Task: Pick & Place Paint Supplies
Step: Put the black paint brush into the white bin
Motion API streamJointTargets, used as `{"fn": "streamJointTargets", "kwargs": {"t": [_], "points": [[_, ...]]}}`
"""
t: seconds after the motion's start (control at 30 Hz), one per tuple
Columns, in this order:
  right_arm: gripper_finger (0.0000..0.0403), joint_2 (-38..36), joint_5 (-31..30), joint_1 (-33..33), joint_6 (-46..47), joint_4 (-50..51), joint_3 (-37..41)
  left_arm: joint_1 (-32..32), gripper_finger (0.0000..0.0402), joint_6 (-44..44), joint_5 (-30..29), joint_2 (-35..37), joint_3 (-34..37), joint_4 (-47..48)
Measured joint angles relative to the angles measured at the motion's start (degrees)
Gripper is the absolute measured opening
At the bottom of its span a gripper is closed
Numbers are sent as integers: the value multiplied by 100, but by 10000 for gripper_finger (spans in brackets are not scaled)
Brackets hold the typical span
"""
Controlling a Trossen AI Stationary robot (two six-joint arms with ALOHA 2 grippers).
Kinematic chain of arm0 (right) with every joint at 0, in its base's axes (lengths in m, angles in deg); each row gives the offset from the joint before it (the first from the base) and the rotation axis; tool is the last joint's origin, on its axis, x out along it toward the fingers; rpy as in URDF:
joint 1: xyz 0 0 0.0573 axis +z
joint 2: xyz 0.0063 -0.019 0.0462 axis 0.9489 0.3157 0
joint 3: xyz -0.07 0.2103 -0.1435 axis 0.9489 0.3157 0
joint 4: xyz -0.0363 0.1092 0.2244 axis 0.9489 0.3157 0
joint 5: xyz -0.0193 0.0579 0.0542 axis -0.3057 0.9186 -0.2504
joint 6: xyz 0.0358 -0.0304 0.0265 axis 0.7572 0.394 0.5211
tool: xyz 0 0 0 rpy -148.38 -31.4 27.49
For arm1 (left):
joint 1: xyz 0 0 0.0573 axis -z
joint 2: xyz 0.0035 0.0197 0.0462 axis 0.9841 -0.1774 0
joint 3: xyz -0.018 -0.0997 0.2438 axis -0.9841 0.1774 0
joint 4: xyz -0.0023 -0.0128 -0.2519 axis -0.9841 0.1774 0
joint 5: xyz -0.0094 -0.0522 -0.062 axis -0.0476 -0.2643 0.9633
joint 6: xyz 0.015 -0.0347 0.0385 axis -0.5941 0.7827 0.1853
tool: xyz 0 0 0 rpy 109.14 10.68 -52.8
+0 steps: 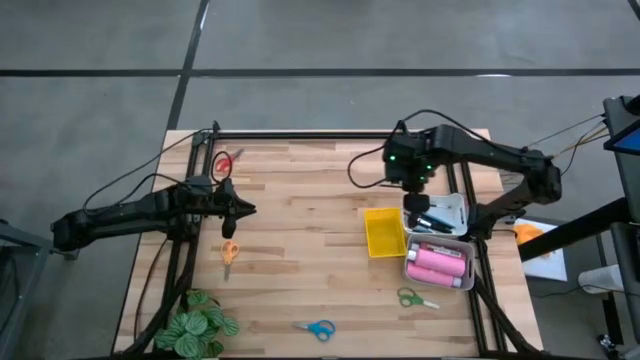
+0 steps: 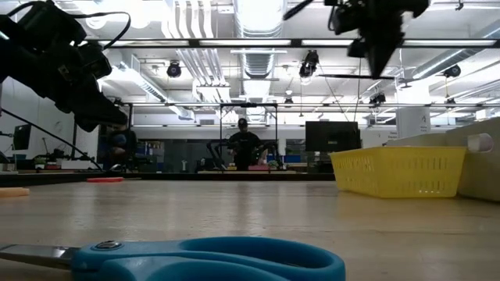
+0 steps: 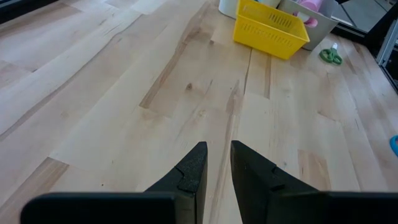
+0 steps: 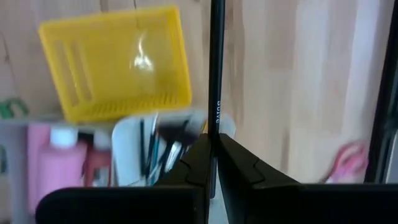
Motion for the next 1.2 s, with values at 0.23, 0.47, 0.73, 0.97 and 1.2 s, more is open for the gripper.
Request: {"fn": "streamJointTargets", "kwargs": {"t": [0.23, 0.47, 0.73, 0.97, 1.2], "points": [[17, -575, -97, 0, 565, 686, 407, 0, 72, 0, 1, 0, 0, -1], [17, -1377, -76, 132, 1315, 696, 1438, -1, 72, 0, 1, 0, 0, -1], [17, -2146, 51, 677, 2266, 335, 2679, 1, 72, 0, 1, 0, 0, -1], [17, -2255, 51, 970, 2835, -364, 3498, -1, 72, 0, 1, 0, 0, -1], [17, -2003, 49, 1002, 2873, -1049, 4158, 1, 72, 0, 1, 2, 0, -3]]}}
